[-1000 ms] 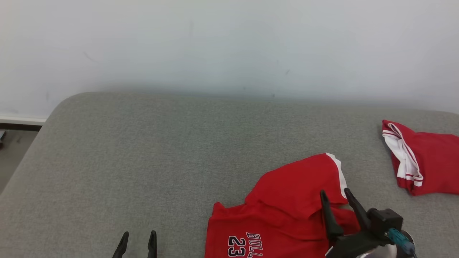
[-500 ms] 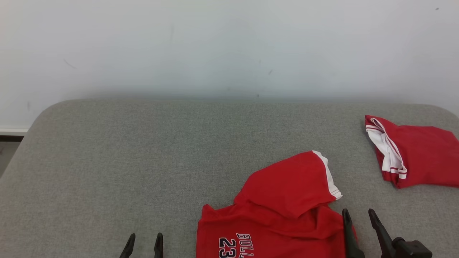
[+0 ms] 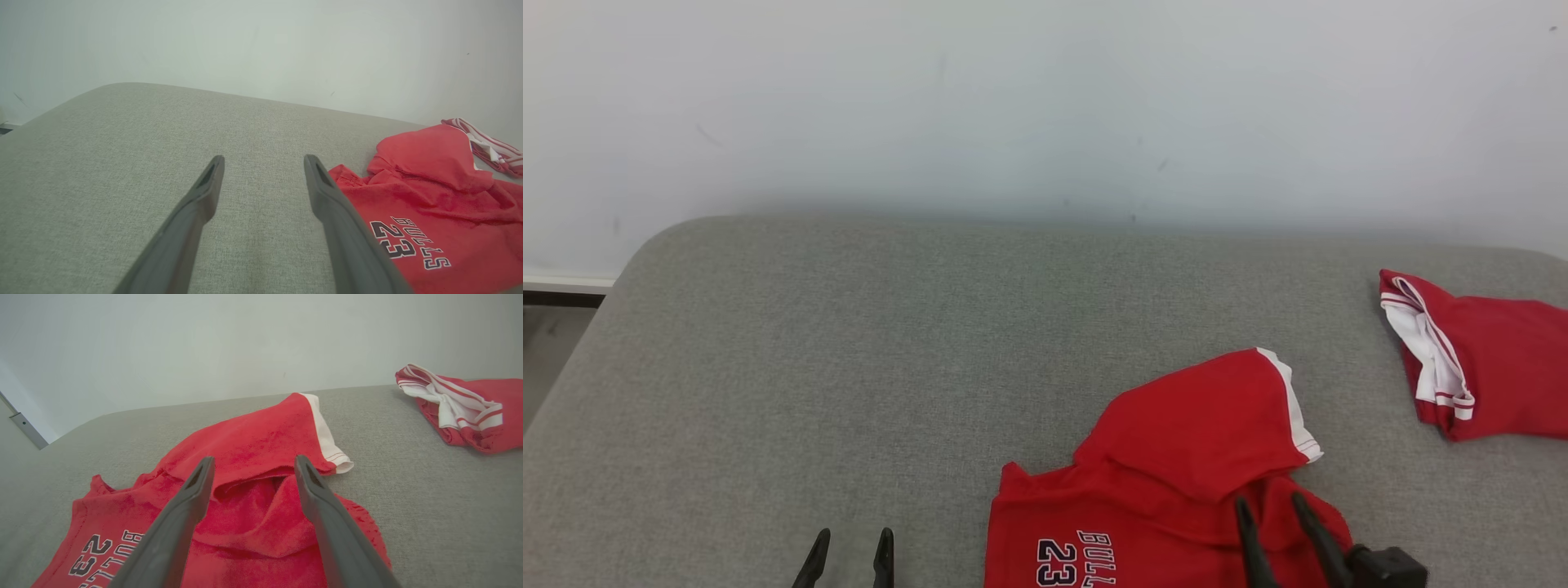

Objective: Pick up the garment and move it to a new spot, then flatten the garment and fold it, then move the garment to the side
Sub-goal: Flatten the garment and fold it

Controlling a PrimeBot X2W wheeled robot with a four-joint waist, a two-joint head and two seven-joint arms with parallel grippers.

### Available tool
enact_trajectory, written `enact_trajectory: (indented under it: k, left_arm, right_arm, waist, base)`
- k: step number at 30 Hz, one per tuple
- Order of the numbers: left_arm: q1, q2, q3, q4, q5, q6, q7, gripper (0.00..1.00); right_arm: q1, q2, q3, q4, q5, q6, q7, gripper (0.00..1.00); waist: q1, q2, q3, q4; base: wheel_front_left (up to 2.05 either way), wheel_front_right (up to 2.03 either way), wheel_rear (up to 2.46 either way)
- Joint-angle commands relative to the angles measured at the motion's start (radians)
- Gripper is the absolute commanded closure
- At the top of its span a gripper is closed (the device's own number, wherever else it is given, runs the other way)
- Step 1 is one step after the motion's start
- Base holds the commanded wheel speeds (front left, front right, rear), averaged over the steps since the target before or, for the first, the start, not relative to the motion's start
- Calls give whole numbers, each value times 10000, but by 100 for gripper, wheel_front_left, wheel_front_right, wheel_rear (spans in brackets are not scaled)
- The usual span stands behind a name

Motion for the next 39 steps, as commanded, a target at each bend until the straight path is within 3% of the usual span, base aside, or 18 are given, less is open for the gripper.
enact_trajectory:
  k: [1, 12, 13, 14, 15, 21, 28, 39]
  left_arm:
    - [93, -7, 7, -16, 66, 11, -32, 0]
    - [11, -8, -4, 37, 48, 11, -30, 0]
    - [0, -8, 4, 38, 57, 11, -32, 0]
    - [-10, -8, 2, 46, 65, 11, -30, 0]
    - [-23, -8, -14, 51, 79, 11, -32, 0]
    - [-36, -8, 30, 19, 80, 11, -32, 0]
    - [-229, -7, -189, 121, 26, 11, -32, 0]
    - [-642, -8, -573, 268, -147, 11, -32, 0]
  right_arm:
    - [-145, 26, 178, 188, 90, -30, -39, 0]
    - [-1330, 28, 625, 2322, 698, -30, -39, 0]
    - [-1429, 23, 623, 2526, 755, -30, -38, 41]
    - [-1500, 26, 667, 2752, 793, -30, -38, 93]
    - [-1625, 28, 635, 2889, 864, -30, -39, 100]
    - [-2051, 28, 524, 2761, 910, -30, -39, 100]
    - [-3322, 30, 423, 2650, -5, -30, -38, 100]
    - [-7279, -127, 1198, 5326, -1023, -30, 385, 100]
  waist:
    - [0, 0, -8, 87]
    - [0, 0, 70, 486]
    - [0, 0, 78, 520]
    - [0, 0, 84, 557]
    - [0, 0, 96, 609]
    - [0, 0, 132, 759]
    - [0, 0, 199, 1221]
    - [0, 0, 798, 2075]
  base:
    - [0, 0, 0]
    - [0, 0, 0]
    - [0, 0, 0]
    - [0, 0, 0]
    - [0, 0, 0]
    - [0, 0, 0]
    - [0, 0, 0]
    - [0, 0, 0]
